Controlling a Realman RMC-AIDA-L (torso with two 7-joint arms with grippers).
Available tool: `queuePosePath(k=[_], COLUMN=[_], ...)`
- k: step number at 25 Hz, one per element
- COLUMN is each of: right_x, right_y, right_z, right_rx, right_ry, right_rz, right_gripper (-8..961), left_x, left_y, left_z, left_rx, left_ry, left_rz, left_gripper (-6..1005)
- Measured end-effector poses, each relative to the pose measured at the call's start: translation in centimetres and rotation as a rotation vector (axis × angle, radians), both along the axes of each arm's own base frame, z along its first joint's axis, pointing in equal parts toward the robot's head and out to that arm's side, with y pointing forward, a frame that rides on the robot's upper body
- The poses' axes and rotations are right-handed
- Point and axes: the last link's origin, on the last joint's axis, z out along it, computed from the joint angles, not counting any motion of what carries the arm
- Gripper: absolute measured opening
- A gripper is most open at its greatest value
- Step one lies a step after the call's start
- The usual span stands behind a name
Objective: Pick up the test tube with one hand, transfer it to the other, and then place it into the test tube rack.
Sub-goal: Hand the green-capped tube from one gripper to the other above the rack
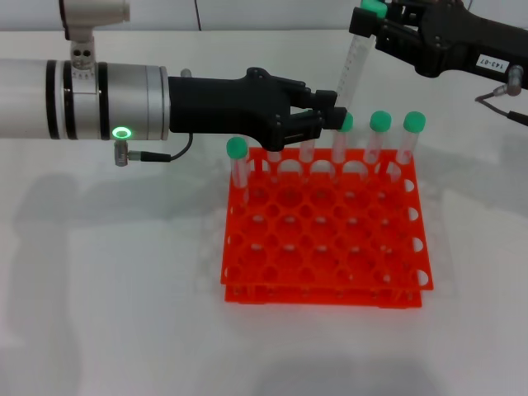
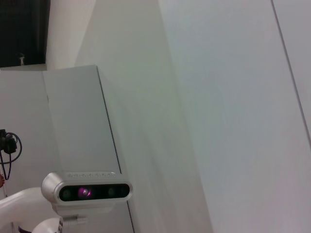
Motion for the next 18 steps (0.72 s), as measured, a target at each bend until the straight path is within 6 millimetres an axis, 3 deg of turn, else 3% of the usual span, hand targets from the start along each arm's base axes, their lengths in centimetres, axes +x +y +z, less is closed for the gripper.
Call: queuePosePath(k=[3, 8, 18], right_x=[0.01, 0.03, 0.22], right_y=[-0.02, -0.10, -0.19], right_z=[0.00, -0.06, -0.06], right_rx=[-0.001, -0.003, -0.003], right_ry=[0.000, 0.002, 0.003], right_rz=[0.000, 0.000, -0.005], right_gripper=[272, 270, 266], left_x=[0.06, 0.09, 0.04], left_y=[-0.03, -0.17, -0.01], left_z=[0.09, 0.21, 0.78], left_rx=[-0.010, -0.028, -0.026], left_ry=[-0.006, -0.016, -0.013], left_rz=[0.011, 0.027, 0.049], left_gripper=[221, 440, 654])
